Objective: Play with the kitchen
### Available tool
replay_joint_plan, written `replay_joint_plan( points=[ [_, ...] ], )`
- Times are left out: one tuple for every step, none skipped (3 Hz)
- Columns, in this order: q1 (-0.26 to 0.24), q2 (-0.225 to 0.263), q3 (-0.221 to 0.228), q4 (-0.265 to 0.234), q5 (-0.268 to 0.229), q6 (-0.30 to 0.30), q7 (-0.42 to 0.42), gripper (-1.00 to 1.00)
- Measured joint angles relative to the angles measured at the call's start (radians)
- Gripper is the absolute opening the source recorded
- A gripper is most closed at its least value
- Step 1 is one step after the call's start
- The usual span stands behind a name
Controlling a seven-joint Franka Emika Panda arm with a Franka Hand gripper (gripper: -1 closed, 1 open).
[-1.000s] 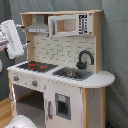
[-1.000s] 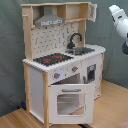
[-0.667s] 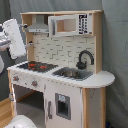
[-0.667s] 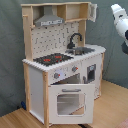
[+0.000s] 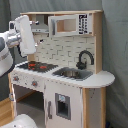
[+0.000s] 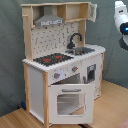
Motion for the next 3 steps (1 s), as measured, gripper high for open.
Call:
replay_joint_plan(
  points=[
    [-0.073,0.024,0.000,-0.004,0.000,0.036,0.058,1.00],
    [-0.152,0.044,0.001,-0.006,0.001,0.099,0.106,1.00],
    [-0.216,0.068,0.014,-0.006,0.002,0.166,0.153,1.00]
  ],
)
